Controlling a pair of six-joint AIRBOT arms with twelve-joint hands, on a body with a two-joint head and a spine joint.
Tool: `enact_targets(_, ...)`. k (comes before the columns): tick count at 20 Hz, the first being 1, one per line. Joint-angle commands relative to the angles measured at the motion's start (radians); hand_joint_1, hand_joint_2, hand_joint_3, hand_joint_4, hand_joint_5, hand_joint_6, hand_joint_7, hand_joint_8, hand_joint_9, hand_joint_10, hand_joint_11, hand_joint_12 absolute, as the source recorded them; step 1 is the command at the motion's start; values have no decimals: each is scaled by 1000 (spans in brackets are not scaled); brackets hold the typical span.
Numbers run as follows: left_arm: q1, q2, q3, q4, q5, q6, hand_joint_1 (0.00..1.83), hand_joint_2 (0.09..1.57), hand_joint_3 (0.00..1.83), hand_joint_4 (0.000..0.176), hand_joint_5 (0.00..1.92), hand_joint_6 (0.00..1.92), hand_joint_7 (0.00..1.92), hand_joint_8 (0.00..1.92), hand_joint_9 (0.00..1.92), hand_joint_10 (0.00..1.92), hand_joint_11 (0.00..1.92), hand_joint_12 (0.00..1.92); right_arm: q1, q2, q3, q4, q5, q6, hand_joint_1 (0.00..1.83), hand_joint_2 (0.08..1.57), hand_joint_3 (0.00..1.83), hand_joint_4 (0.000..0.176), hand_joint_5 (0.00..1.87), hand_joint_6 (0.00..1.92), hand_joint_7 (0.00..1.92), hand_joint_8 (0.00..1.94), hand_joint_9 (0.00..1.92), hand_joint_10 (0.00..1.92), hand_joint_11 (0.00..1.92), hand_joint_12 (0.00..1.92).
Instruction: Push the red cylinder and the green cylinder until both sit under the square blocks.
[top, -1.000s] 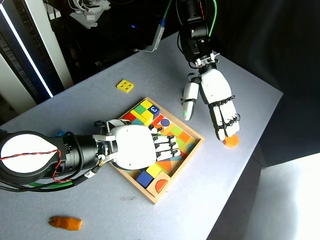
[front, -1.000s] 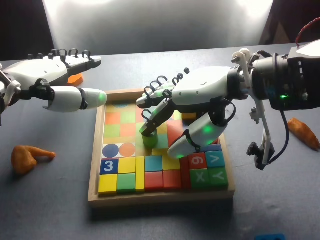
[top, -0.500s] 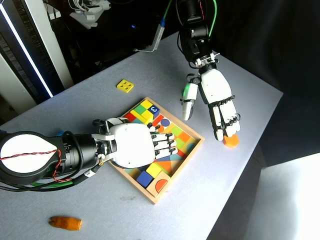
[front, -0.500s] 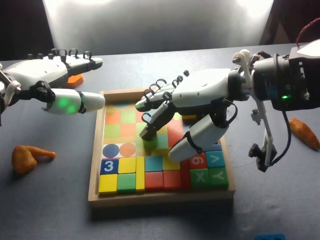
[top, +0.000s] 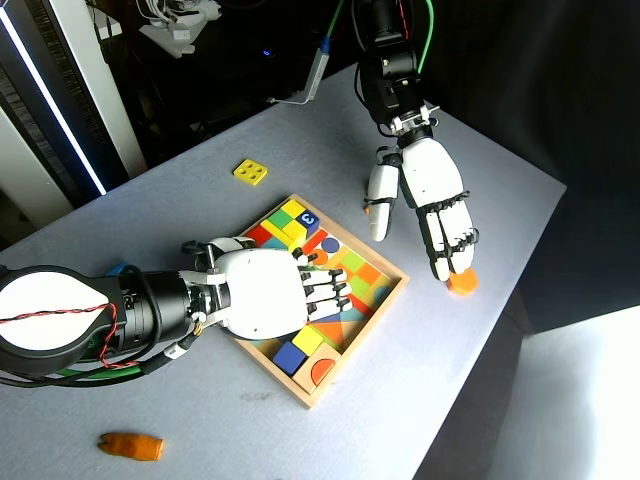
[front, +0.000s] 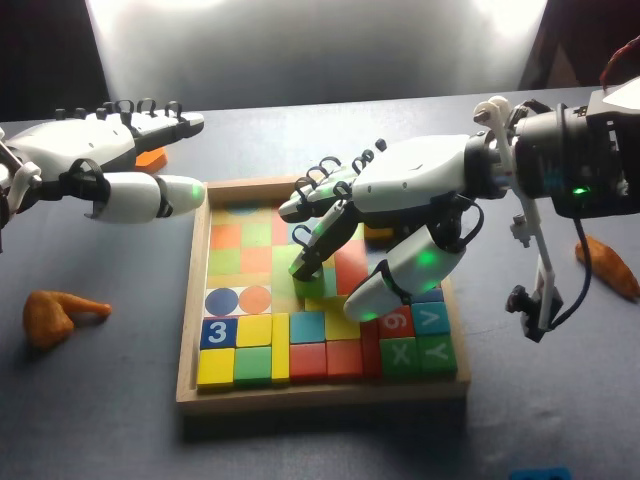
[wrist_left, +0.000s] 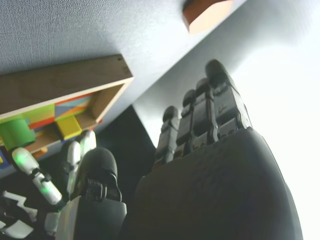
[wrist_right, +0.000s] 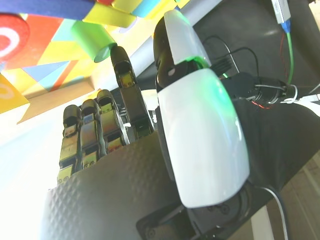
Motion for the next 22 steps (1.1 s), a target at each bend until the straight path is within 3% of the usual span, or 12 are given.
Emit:
enact_targets(1,-3,6,3,-8,-111,-3,336,1293,0,150,47,0,0,0,0,0,0,92,7,9,2,23,19,9,441,1115,0,128,595,2,8,1,0,0,0,178)
enact_targets(3,-1,7,3,-11,-111,-3,229,1279,0,141,36,0,0,0,0,0,0,210,7,14,2,9,24,24,432,1116,0,133,594,0,3,0,0,0,0,230)
enact_targets(4,2,8,3,-15,-112,-3,134,1226,0,156,34,0,0,0,0,0,0,254,7,16,2,1,25,33,414,1117,1,134,595,0,1,0,0,0,0,237)
enact_targets(7,6,9,3,-20,-112,-3,47,1194,0,145,34,0,0,0,55,7,0,638,6,25,-3,-2,31,40,419,1115,0,132,610,3,16,2,0,0,0,270)
enact_targets(8,6,9,3,-20,-112,-3,28,1168,0,153,32,0,0,0,67,7,0,722,6,30,-8,-3,32,41,418,1116,0,130,615,2,18,1,0,0,0,293)
enact_targets(9,6,9,3,-21,-112,-3,17,1196,2,147,31,0,0,0,51,3,0,687,7,39,-19,-6,32,41,404,1118,1,130,613,1,18,0,0,0,0,296)
enact_targets(10,6,9,3,-21,-112,-3,5,1213,2,158,28,0,0,0,47,2,0,654,8,46,-28,-8,33,41,398,1122,1,132,611,0,10,3,0,0,0,267)
enact_targets(13,6,9,3,-22,-112,-3,0,1166,0,160,32,1,0,0,50,2,0,632,8,58,-40,-8,39,41,382,1121,0,142,617,1,13,2,0,0,0,283)
enact_targets(15,6,11,2,-22,-112,-3,0,1170,1,157,25,2,0,0,25,7,0,458,7,63,-43,-9,43,44,408,1112,0,143,634,2,34,1,0,0,0,340)
enact_targets(16,7,12,1,-23,-112,-3,0,1156,0,169,22,1,0,0,29,12,0,437,6,65,-44,-9,45,45,421,1109,0,143,641,2,37,1,0,0,0,316)
enact_targets(19,10,16,-1,-25,-113,-3,0,1142,1,163,23,0,0,0,19,2,0,373,5,68,-45,-15,46,53,425,1112,0,145,638,4,31,3,0,0,0,247)
enact_targets(22,13,16,-1,-27,-113,-3,0,1144,1,173,33,2,0,0,4,2,0,299,4,73,-48,-20,50,59,424,1111,0,158,642,5,33,3,0,0,0,248)
